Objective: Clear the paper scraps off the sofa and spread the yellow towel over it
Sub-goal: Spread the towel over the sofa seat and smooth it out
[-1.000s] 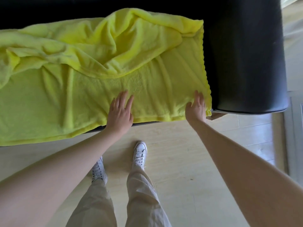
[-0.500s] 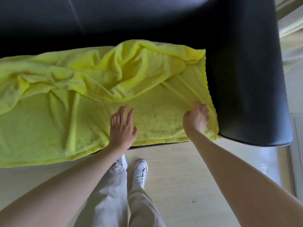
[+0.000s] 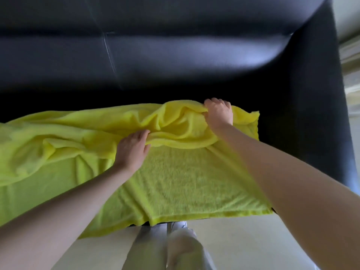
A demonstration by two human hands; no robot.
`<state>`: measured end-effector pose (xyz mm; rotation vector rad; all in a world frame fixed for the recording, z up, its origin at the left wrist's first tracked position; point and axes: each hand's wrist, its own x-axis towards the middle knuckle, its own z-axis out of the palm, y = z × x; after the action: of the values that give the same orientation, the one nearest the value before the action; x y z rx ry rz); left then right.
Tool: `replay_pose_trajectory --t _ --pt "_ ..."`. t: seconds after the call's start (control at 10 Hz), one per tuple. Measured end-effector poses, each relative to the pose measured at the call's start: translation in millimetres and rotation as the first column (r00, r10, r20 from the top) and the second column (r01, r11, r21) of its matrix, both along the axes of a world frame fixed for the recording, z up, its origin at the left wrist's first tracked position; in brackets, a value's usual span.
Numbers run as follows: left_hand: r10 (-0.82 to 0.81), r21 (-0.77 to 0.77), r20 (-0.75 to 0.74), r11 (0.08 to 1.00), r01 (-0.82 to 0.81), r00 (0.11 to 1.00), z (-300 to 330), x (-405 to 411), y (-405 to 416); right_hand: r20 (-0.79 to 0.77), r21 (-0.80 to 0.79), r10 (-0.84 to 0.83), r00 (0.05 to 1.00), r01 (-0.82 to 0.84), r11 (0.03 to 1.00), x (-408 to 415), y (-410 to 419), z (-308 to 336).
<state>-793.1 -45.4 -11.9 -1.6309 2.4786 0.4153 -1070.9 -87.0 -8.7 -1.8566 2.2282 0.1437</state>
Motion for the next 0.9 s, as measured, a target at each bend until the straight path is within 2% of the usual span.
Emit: replay_pose_trajectory --t 0.1,0.2,0.3,0.4,0.5,0.6,0.7,0.8,0.9 --pt "0.124 -0.017 -0.1 0.992 -0.126 0.987 18 6 -26 0.024 -0.101 -0.105 0.994 0.107 0.989 0 -17 7" --pt "0.206 -0.119 -0.228 0.964 -0.238 0.952 49 0 -61 0.116 -0.267 -0.285 0.951 0.306 0.914 -6 -30 29" --pt "0.216 -0.216 -0.405 0.922 -0.322 0.888 86 -18 -95 0.074 -0.322 -0.295 0.953 0.303 0.897 -7 -37 51" --pt "0.187 -0.291 -0.5 0.884 -0.367 0.846 112 -34 -112 0.014 -0.407 0.008 1.0 -0.002 0.913 12 -16 62" --pt "0.172 -0.317 -0.523 0.87 -0.378 0.835 121 -47 -109 0.317 -0.119 0.025 0.948 0.014 0.993 49 11 59" --pt "0.182 -0.297 -0.536 0.874 -0.386 0.825 119 -53 -97 0.595 0.71 -0.788 0.158 0.356 0.607 83 13 55" --pt "0.245 -0.28 -0.542 0.849 -0.448 0.804 107 -49 -78 0.34 0.9 -0.584 -0.737 0.074 0.43 90 7 44" --pt "0.56 -0.105 -0.6 0.653 -0.75 0.571 94 -54 -54 0.278 0.898 -0.217 -0.936 0.172 0.406 77 -9 46" --pt "0.903 0.315 -0.425 0.091 -0.945 -0.055 86 -61 -39 0.362 0.914 -0.231 -0.903 0.295 0.278 60 -23 61"
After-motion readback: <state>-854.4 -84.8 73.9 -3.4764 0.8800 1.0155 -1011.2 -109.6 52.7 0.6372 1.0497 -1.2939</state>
